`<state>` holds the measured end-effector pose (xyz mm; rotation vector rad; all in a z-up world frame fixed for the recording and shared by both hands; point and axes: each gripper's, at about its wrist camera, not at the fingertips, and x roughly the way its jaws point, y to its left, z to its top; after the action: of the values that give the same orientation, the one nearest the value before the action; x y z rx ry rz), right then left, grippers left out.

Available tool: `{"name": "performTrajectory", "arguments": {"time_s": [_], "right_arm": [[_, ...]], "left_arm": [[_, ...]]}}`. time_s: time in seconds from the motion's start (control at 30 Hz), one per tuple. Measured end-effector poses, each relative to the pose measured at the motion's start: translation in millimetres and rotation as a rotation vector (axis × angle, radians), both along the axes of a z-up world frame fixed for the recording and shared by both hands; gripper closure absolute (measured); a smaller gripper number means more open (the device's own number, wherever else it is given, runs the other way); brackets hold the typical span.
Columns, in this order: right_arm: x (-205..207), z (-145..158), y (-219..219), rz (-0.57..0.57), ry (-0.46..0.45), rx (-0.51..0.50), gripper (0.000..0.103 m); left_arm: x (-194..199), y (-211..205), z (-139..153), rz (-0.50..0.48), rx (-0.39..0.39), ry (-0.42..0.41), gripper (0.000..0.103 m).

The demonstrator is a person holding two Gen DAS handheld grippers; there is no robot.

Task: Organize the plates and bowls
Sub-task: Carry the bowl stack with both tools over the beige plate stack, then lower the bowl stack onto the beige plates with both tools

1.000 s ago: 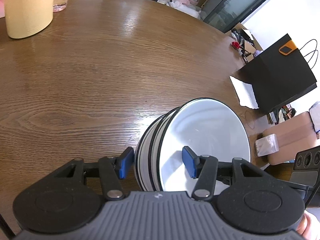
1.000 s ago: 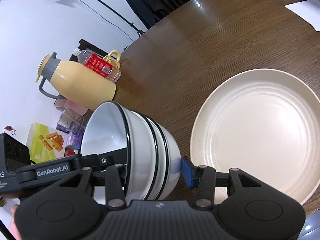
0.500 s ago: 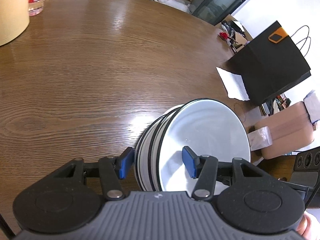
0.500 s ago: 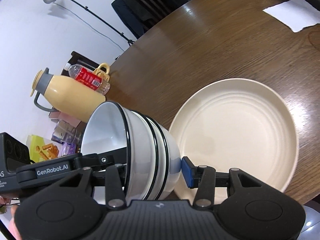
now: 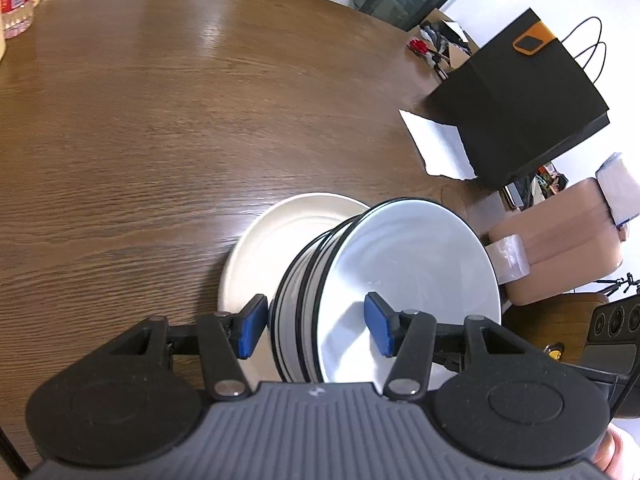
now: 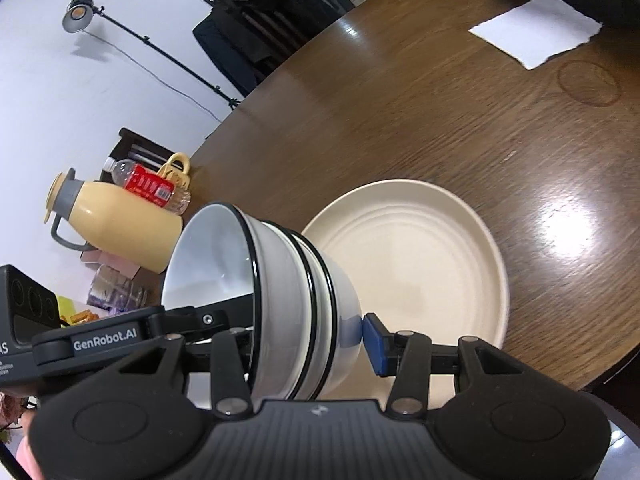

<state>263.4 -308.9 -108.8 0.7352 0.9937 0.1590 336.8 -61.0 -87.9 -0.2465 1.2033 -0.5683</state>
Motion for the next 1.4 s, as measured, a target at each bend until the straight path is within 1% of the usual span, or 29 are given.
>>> {"name": "performTrajectory", "arguments": {"time_s": [0.23, 0.53, 0.87, 1.0, 1.2, 1.4], "right_arm": [[-1, -7, -18, -0.013, 0.022, -0.013, 0.058], [8, -14, -28, 0.001, 0.046, -0.026, 0.058], [21, -23, -28, 0.031, 0.073, -0.037, 0.058], [30, -22, -25, 0.041, 0.073, -0.038, 0.058], [35, -24, -24, 0.048, 0.073, -0.032, 0.058], [38, -26, -27, 0.057, 0.071, -0.027, 0.058]], "left_arm": [[3, -18, -10, -0.010, -0.009, 0.020, 0.050], [7, -28, -22, 0.007, -0.013, 0.043, 0.050], [11, -28, -33, 0.043, -0.013, 0.068, 0.050], [13, -25, -34, 0.057, -0.020, 0.066, 0.051], [14, -24, -34, 0.076, -0.021, 0.067, 0.054], [14, -24, -34, 0.089, -0.024, 0.070, 0.054]]}}
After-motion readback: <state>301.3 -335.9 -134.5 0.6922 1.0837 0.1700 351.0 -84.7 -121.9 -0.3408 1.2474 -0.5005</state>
